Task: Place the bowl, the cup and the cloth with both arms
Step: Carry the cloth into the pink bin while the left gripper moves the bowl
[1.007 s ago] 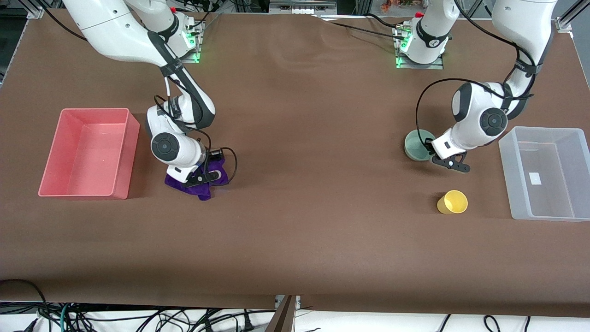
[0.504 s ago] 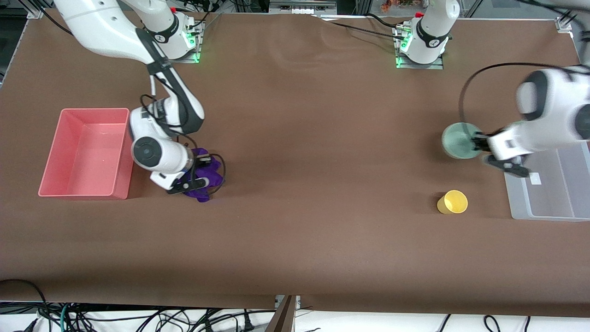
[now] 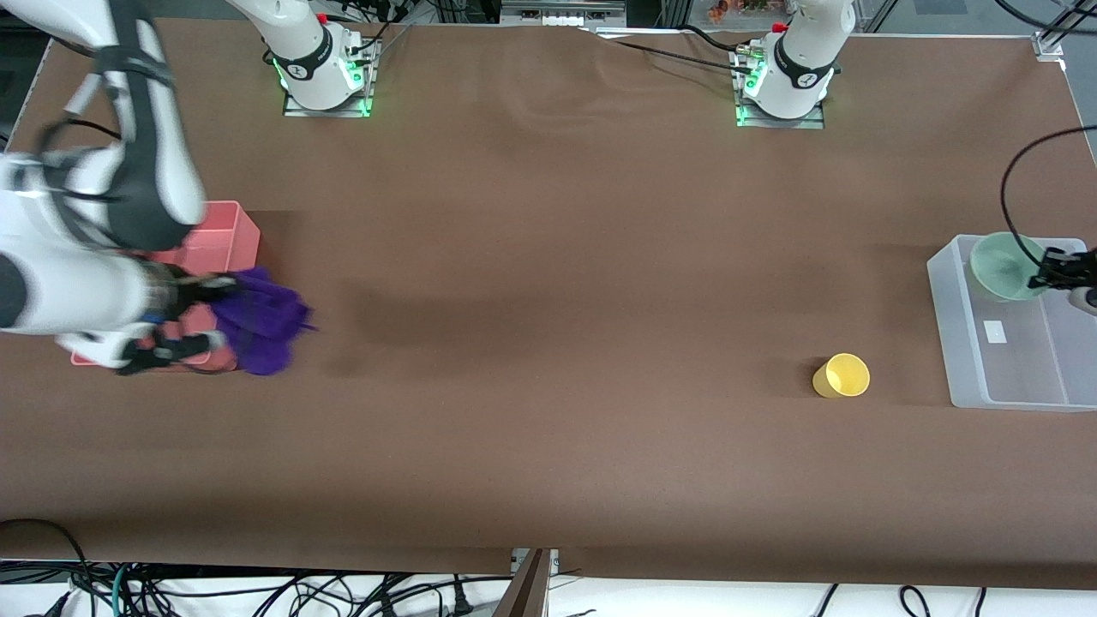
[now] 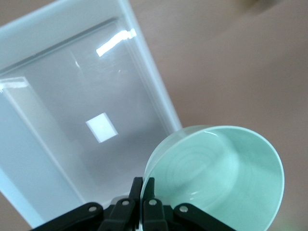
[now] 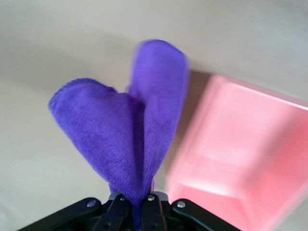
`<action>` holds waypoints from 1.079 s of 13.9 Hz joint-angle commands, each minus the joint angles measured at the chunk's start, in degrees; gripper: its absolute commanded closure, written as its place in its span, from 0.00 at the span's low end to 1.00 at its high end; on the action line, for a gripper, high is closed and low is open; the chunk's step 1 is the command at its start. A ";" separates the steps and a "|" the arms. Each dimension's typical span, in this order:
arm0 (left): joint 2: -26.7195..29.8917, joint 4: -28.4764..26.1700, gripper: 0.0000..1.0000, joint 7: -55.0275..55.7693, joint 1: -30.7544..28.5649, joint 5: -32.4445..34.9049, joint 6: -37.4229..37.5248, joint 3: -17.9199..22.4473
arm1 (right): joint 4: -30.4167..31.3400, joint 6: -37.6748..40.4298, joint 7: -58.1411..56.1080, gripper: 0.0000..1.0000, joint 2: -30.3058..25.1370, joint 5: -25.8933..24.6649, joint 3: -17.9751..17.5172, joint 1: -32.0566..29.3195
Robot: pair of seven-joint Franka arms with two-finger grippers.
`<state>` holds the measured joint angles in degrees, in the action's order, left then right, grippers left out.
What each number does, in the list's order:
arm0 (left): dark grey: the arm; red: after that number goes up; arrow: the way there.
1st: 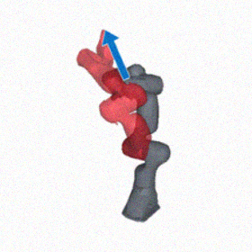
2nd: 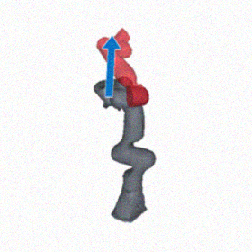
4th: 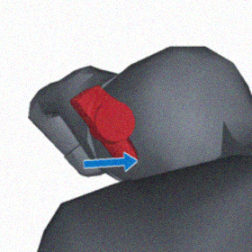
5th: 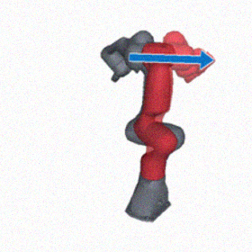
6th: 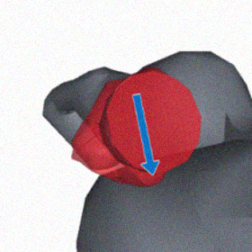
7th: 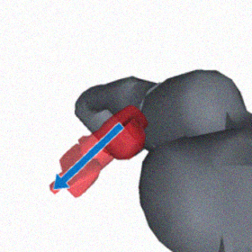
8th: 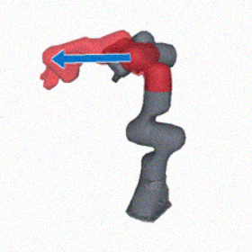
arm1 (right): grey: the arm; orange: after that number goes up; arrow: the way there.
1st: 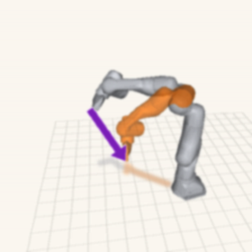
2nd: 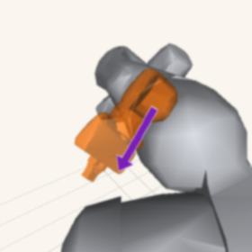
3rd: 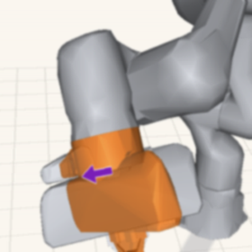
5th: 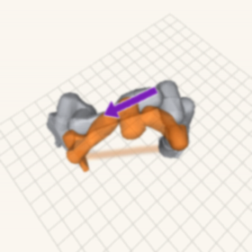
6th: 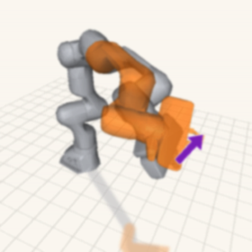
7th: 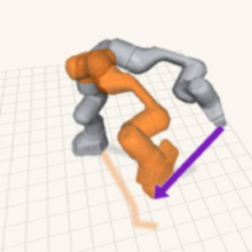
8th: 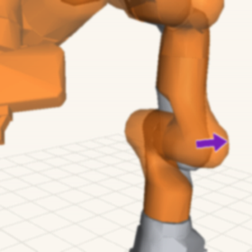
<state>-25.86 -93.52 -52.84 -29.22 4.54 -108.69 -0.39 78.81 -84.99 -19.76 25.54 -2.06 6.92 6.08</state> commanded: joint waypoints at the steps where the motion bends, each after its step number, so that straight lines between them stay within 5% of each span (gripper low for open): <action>1: -14.27 14.03 1.00 -3.76 -2.85 0.30 0.77 -0.75 | -1.47 3.33 -13.67 1.00 -0.31 -1.02 8.60 -0.20; 3: -18.17 15.82 1.00 -4.12 -4.08 0.38 -3.78 -0.66 | -0.33 3.08 -21.08 1.00 0.21 -0.59 13.72 -1.42; 6: -20.54 15.30 1.00 -4.12 -5.67 0.21 -8.64 -0.75 | 4.22 1.15 -22.25 1.00 0.39 -0.41 14.18 -3.88; 7: -20.73 15.30 0.91 -4.03 -5.76 0.21 -8.64 -0.75 | 6.16 -0.60 -22.16 1.00 0.48 -0.32 14.18 -4.15; 8: -20.47 15.56 0.29 -4.12 -5.67 0.30 -8.64 -0.75 | 8.26 -3.05 -22.07 1.00 0.91 -0.14 14.18 -4.24; 9: -20.12 15.91 0.00 -4.03 -5.67 0.56 -8.03 -0.84 | 10.03 -5.08 -21.29 1.00 1.53 0.29 14.18 -4.24; 11: -16.18 15.74 0.00 -3.59 -5.06 0.56 -4.97 -1.62 | 12.75 -8.42 -21.02 1.00 2.67 2.48 14.18 -4.24; 13: -10.39 16.09 0.00 -2.19 -1.56 0.74 3.54 -3.12 | 13.91 -10.11 -21.37 0.01 3.03 2.67 14.18 -4.24; 15: -7.12 16.09 0.00 3.50 3.71 0.56 7.86 -3.12 | 12.16 -9.32 -21.11 0.00 1.54 3.72 13.83 -4.06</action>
<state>-38.10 -75.76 -53.87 -30.83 4.52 -105.36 -4.02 91.34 -94.66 -41.25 30.00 0.13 21.07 1.76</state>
